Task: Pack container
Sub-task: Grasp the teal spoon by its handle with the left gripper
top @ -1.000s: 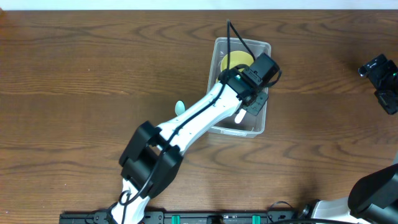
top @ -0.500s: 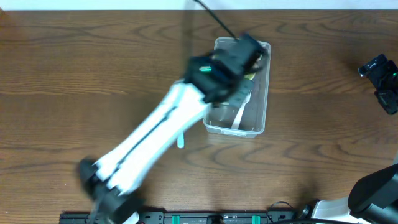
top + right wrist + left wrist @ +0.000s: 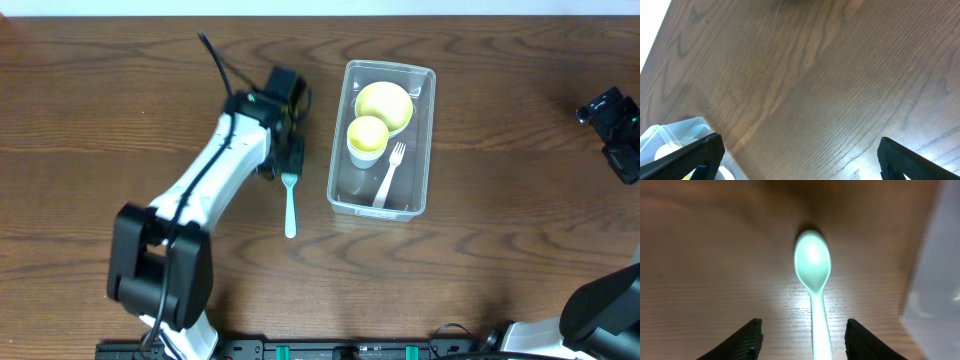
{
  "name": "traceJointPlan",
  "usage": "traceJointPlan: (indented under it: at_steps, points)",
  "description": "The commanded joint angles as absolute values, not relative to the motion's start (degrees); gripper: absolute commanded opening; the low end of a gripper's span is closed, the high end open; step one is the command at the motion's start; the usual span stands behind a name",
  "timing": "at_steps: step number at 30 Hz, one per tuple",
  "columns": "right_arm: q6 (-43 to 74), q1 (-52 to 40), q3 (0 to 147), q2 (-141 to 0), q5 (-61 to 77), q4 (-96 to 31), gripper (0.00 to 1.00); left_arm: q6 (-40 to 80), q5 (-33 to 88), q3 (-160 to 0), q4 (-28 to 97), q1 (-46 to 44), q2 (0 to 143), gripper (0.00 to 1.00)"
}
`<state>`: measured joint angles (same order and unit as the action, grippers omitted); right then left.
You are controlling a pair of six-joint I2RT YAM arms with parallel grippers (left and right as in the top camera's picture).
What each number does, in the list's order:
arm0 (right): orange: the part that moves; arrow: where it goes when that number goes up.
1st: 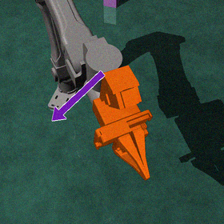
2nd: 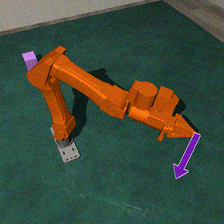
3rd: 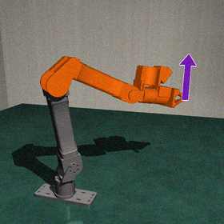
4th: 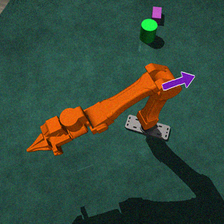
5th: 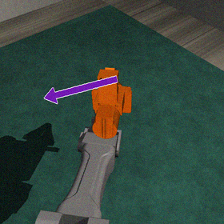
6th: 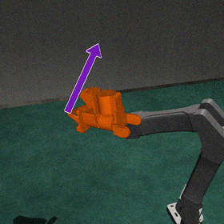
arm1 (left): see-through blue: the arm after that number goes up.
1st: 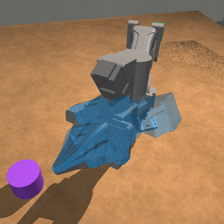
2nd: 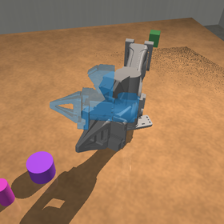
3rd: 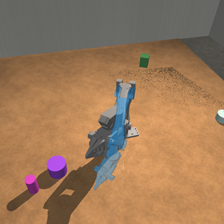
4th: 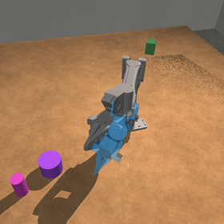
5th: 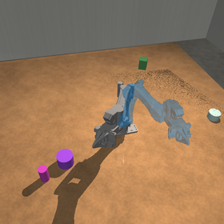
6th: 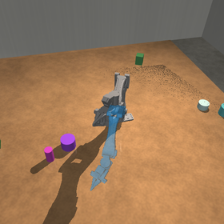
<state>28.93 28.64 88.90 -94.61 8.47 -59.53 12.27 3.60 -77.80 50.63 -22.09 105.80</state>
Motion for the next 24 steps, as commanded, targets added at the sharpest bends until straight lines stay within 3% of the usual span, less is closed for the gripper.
traceJointPlan:
  at_steps: [1, 14, 19, 24]
  points:
    - [28.64, 28.86, 88.75, -94.80, 8.16, -59.61, 0.99, 13.76, 7.60, -73.63, 47.99, -22.59, 104.71, 0.54]
    - [28.67, 28.86, 88.75, -94.80, 8.16, -59.61, 0.99, 13.85, 7.53, -63.37, 38.37, -22.90, 104.92, 0.53]
    - [28.64, 28.86, 88.75, -94.80, 8.16, -59.61, 0.99, 13.85, 7.53, -63.26, 37.36, -22.90, 104.92, 0.30]
    - [28.64, 28.86, 88.75, -94.80, 8.16, -59.61, 0.99, 13.85, 7.53, -63.22, 37.15, -22.96, 105.67, 0.30]
